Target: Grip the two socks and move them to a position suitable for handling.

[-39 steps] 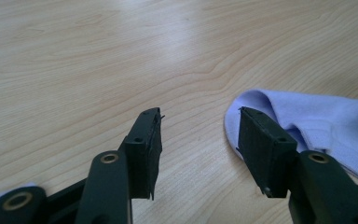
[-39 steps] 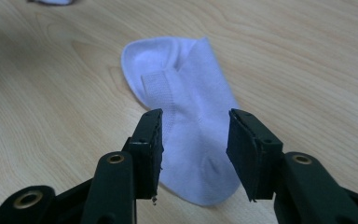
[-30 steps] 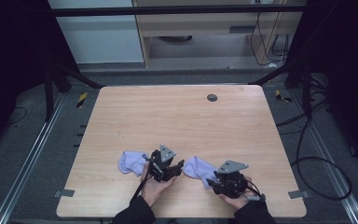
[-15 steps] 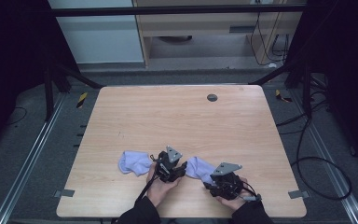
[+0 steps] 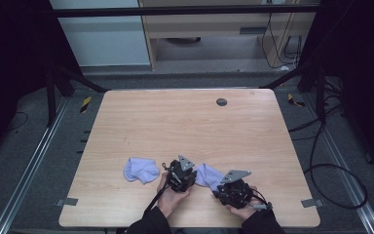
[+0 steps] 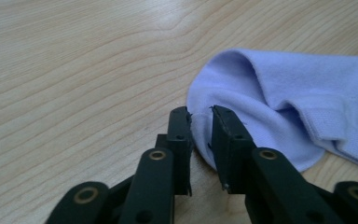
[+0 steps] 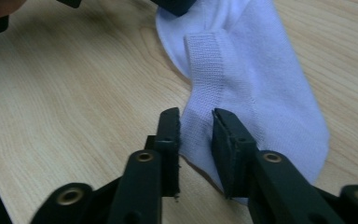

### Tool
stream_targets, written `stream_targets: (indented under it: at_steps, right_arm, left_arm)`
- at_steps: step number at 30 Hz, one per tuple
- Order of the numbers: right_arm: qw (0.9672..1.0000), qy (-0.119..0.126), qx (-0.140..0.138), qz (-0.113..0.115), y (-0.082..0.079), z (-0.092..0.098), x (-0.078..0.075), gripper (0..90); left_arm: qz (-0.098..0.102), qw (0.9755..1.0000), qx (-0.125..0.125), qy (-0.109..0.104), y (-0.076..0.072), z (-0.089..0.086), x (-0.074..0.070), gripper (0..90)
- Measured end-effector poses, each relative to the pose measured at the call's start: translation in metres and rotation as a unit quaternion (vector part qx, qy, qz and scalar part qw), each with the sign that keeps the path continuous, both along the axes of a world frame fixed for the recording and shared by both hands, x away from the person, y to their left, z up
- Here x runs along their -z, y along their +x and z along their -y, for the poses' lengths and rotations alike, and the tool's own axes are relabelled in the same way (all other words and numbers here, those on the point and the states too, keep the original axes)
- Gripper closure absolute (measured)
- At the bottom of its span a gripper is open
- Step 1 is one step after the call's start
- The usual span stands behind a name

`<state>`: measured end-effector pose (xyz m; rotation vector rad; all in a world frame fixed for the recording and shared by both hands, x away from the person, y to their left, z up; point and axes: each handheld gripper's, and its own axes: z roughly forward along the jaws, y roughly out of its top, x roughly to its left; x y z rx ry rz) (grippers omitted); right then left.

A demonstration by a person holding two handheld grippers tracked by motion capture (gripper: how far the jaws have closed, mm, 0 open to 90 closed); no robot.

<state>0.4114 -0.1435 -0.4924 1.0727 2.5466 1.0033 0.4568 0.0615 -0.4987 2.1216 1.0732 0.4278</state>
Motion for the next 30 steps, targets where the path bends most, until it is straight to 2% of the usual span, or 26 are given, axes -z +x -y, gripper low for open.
stream_targets:
  at_steps: [1,5,10,13,14,15,18,21,22,24,25,30]
  right_arm:
    - [1.0,0.0,0.0,0.0,0.0,0.0,0.0,73.8]
    - [1.0,0.0,-0.004,-0.005,0.0,-0.002,-0.001,83.5]
    - [1.0,0.004,-0.003,-0.005,-0.001,-0.002,-0.003,85.4]
    - [0.9995,0.031,0.001,0.006,-0.001,0.002,-0.01,85.5]
    - [0.9984,0.052,0.01,0.022,-0.001,0.006,-0.017,85.5]
    - [0.9984,0.052,0.01,0.022,-0.001,0.006,-0.017,85.5]
    - [0.9941,0.089,0.042,0.047,0.003,0.014,-0.026,85.4]
    - [0.9896,0.102,0.079,0.064,0.008,0.021,-0.03,85.3]
    - [0.9872,0.103,0.1,0.068,0.013,0.026,-0.03,85.3]
    - [0.9862,0.101,0.111,0.07,0.015,0.028,-0.029,85.2]
    - [0.9846,0.096,0.128,0.071,0.02,0.032,-0.026,85.1]
    - [0.9823,0.081,0.154,0.071,0.028,0.038,-0.022,84.5]
  left_arm:
    - [0.0,1.0,0.0,0.0,0.0,0.0,0.0,79.9]
    - [-0.007,0.9999,0.004,-0.007,0.0,0.0,0.0,85.6]
    - [-0.009,0.9999,0.009,-0.01,0.001,-0.001,0.0,88.2]
    - [-0.008,0.9998,0.013,-0.01,0.001,-0.001,0.0,88.3]
    - [-0.008,0.9998,0.014,-0.01,0.001,-0.001,0.0,88.4]
    - [-0.008,0.9998,0.014,-0.01,0.001,-0.001,0.0,88.4]
    - [-0.007,0.9998,0.016,-0.008,0.001,-0.001,0.0,88.5]
    - [-0.005,0.9998,0.018,-0.007,0.001,-0.001,0.0,88.5]
    - [-0.005,0.9998,0.018,-0.007,0.001,-0.001,0.0,88.5]
    - [-0.005,0.9998,0.019,-0.008,0.001,-0.002,0.0,88.5]
    - [-0.005,0.9998,0.019,-0.008,0.001,-0.002,0.0,88.5]
    - [-0.005,0.9998,0.019,-0.007,0.001,-0.002,0.0,88.5]
